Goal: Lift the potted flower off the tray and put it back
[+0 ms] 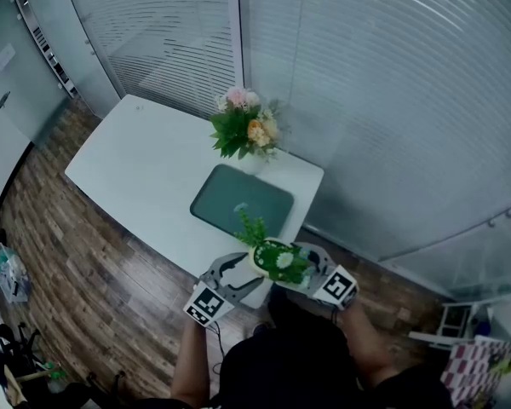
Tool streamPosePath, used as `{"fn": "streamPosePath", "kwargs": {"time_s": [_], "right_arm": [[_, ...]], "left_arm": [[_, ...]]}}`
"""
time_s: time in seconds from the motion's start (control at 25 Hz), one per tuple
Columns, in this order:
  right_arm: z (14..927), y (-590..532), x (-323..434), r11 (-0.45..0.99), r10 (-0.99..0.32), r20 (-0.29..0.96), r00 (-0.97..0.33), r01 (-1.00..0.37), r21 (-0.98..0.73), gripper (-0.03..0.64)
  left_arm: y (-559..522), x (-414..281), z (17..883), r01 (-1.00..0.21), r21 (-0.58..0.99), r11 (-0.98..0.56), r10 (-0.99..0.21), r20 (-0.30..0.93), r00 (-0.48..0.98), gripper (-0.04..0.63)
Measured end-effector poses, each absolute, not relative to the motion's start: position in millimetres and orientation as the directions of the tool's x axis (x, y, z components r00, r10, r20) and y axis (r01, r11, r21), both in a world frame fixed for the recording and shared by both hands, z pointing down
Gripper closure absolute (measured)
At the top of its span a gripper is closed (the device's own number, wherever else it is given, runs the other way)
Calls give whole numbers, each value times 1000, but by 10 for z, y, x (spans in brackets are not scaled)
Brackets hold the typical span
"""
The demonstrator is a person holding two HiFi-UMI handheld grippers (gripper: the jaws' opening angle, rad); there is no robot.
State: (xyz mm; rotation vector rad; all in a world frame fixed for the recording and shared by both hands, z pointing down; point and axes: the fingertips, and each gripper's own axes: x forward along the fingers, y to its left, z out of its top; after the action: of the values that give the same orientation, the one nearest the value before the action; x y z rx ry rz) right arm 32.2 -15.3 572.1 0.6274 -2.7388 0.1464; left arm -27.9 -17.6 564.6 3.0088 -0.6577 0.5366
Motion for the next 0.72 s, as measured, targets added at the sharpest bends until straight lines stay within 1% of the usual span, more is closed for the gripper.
{"fn": "streamPosePath", "kwargs": {"time_s": [0.4, 0.56, 0.72], "right_arm": [[5575, 330, 173, 898, -417, 313, -853, -441, -5, 213], [5613, 521, 132, 898, -421, 326, -847, -439, 18, 213], [5598, 678, 114, 896, -428, 340, -838, -441, 41, 213]], "left_arm": [[305, -424, 5511, -413, -75, -908, -414, 320, 852, 311], [490, -467, 5512, -416, -93, -905, -421, 343, 840, 311], [645, -487, 5508, -413, -104, -905, -423, 340, 840, 311]]}}
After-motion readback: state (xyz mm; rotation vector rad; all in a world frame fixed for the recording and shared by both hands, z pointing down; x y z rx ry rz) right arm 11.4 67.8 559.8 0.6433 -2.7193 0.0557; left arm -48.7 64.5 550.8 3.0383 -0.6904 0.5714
